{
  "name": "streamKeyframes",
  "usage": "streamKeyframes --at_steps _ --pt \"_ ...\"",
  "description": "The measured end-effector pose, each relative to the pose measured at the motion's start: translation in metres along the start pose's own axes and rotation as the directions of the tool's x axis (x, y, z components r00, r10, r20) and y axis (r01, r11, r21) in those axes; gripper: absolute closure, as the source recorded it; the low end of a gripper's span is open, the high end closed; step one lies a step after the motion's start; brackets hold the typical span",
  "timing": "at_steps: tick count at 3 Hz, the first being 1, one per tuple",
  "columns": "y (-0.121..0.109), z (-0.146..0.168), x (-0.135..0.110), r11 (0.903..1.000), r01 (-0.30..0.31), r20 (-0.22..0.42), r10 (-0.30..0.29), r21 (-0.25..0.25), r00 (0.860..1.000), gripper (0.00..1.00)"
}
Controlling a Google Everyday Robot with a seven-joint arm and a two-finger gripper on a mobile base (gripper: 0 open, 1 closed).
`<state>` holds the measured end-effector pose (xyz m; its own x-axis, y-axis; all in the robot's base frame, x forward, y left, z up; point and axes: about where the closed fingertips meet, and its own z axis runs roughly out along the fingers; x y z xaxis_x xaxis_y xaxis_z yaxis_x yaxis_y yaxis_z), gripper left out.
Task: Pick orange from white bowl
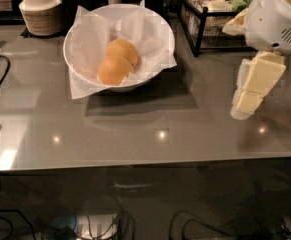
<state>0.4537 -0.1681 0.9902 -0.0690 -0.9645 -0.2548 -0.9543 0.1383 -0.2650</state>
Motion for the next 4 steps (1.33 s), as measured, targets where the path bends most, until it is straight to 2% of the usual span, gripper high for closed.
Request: streamKeyframes --at_steps 1,2,3,4 --pt "-0.011 0.003 -0.061 0.9854 0.164 0.115 -0.158 -0.044 0.981 0.0" --pt "-0.021 0.003 -0.122 0.9551 0.293 0.215 -0.278 -0.044 0.936 0.0" --pt "-0.03 0.014 -0.167 0.9367 0.35 0.254 -0.34 0.006 0.905 0.0" --pt "-0.043 0.048 -0.199 0.931 0.364 0.273 -0.357 0.024 0.893 0.0"
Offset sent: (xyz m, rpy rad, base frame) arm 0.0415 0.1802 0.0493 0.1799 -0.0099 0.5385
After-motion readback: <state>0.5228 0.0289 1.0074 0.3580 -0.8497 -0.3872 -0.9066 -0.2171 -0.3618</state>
